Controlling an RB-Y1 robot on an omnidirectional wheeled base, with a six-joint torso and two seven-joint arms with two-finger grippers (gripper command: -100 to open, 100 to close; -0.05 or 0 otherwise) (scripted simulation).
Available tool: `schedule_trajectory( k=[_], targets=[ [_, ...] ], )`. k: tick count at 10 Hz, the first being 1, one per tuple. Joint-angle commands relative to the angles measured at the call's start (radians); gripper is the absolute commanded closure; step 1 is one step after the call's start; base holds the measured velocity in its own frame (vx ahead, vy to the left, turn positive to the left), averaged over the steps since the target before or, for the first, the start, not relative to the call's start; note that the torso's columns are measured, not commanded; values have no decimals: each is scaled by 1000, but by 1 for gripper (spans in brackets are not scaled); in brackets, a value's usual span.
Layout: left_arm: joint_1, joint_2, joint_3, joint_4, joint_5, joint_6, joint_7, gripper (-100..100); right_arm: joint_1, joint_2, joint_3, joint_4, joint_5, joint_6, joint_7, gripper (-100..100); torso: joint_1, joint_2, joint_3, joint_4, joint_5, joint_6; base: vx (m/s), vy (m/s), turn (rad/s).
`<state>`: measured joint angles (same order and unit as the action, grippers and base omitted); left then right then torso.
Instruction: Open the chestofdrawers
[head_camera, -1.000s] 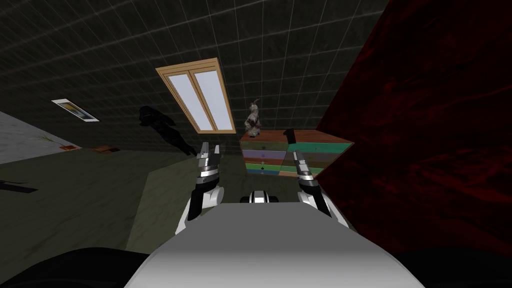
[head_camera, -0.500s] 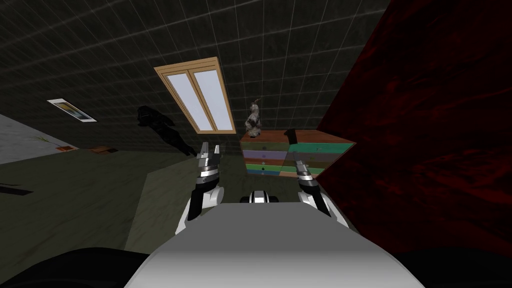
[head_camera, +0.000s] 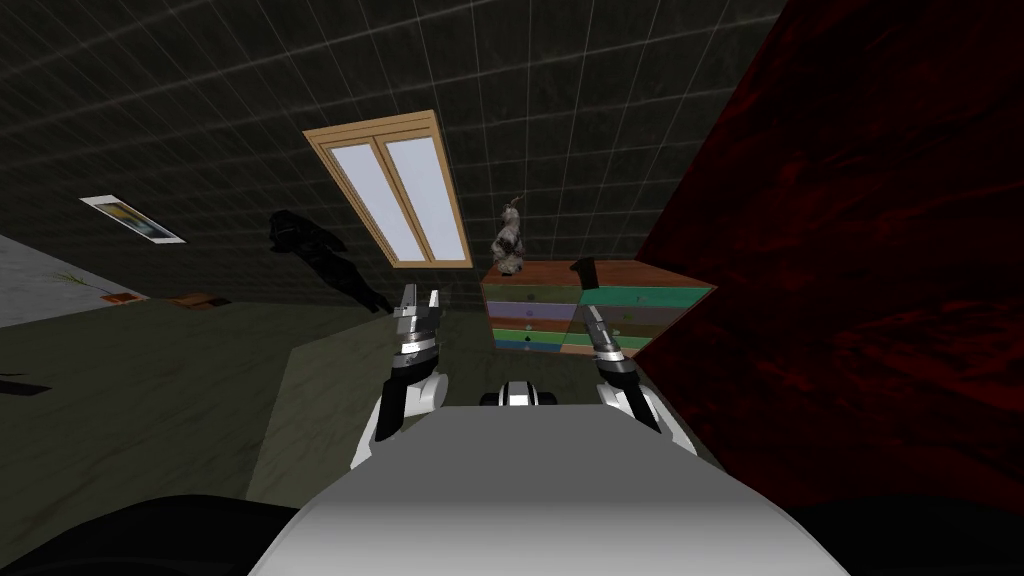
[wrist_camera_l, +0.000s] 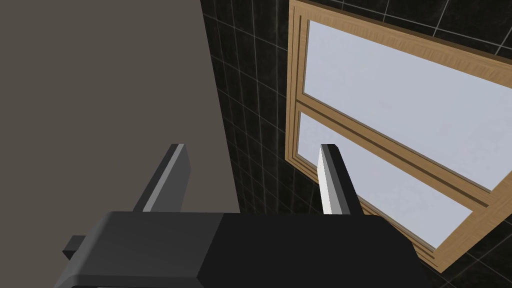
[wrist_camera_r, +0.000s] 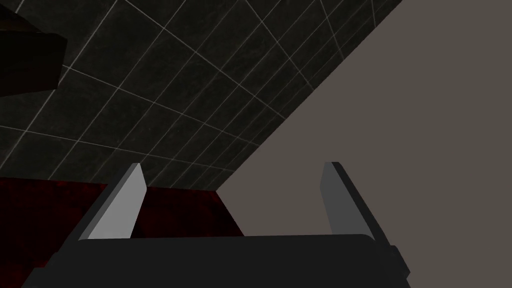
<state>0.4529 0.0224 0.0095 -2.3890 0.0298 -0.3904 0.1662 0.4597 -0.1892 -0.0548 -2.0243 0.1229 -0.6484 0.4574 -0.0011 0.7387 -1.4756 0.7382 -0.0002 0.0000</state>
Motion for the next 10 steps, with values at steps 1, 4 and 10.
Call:
schedule_trajectory(
  k=[1, 4, 10],
  targets=[
    [0, 0, 0, 0, 0, 0, 0, 0, -11, -11, -5, 34, 14, -16, 78, -100, 1, -1, 0, 0, 0, 0, 40, 40, -16],
    [0, 0, 0, 0, 0, 0, 0, 0, -21, -20, -10, 68, 28, -33, 163, -100, 2, -1, 0, 0, 0, 0, 32, 44, -16],
    [0, 0, 0, 0, 0, 0, 0, 0, -42, -38, -20, 141, 56, -68, 324, -100, 2, -1, -1, 0, 1, 0, 28, 26, -12]
  ],
)
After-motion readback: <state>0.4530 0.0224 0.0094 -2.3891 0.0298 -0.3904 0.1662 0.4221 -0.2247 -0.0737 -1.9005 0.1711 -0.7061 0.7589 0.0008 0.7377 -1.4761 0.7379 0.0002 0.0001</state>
